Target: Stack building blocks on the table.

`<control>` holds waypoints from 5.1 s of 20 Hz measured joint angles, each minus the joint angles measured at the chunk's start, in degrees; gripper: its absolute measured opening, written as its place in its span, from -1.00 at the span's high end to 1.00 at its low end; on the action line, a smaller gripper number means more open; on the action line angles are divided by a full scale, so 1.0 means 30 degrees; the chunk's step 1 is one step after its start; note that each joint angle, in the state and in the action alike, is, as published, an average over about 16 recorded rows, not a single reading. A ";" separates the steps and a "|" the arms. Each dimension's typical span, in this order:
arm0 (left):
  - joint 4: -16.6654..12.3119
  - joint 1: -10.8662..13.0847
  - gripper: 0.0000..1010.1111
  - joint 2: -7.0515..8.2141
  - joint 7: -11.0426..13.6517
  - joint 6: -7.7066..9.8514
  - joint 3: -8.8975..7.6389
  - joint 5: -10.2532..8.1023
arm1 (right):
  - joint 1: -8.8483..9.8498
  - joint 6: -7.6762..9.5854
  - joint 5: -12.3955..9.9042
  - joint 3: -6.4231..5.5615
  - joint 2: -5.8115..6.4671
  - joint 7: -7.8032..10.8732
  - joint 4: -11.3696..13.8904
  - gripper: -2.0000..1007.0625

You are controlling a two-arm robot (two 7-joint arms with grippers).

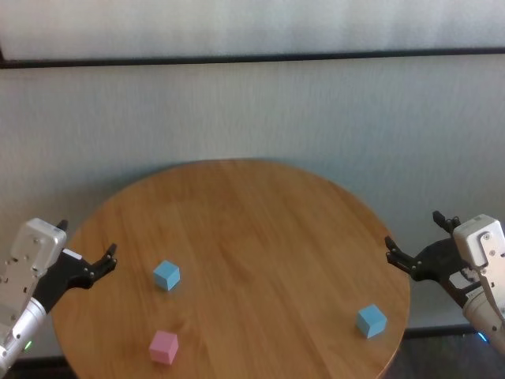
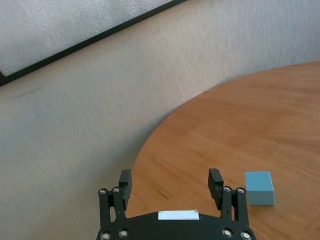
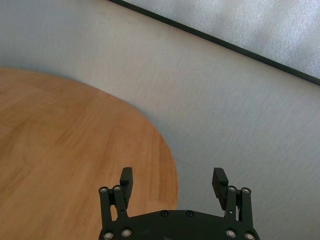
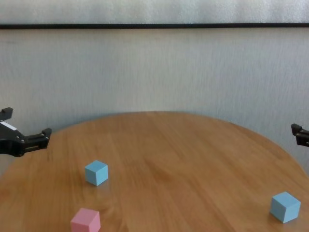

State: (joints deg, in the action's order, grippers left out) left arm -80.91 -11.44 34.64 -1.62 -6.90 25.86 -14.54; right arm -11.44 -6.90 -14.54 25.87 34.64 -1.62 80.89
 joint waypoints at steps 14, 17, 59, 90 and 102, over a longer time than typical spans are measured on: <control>0.1338 -0.0744 -0.98 -0.0642 -0.0936 -0.0500 -0.0354 0.0769 | -0.0001 0.0001 0.0000 0.0001 0.0000 0.0000 0.0000 -0.99; 0.1747 -0.0905 -0.98 -0.0847 -0.0899 -0.0778 -0.0419 0.0964 | -0.0001 0.0001 0.0000 0.0001 0.0000 0.0000 -0.0001 -0.99; -0.5856 0.2346 -0.98 0.1107 0.6407 0.9875 -0.0666 -0.4998 | 0.0000 -0.0001 0.0000 -0.0001 0.0001 0.0000 0.0000 -0.99; -0.5086 0.1753 -0.98 -0.0683 0.5483 1.2686 -0.0969 -0.3395 | -0.0001 -0.0002 0.0000 -0.0001 0.0001 0.0000 0.0001 -0.99; -0.4381 0.1366 -0.98 -0.0983 0.6362 1.2609 -0.0844 -0.2841 | 0.0000 -0.0001 0.0000 -0.0001 0.0001 0.0000 0.0000 -0.99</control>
State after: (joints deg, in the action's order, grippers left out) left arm -94.05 -7.34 31.69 17.47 30.92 23.32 -23.07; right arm -11.44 -6.91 -14.54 25.86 34.64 -1.62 80.89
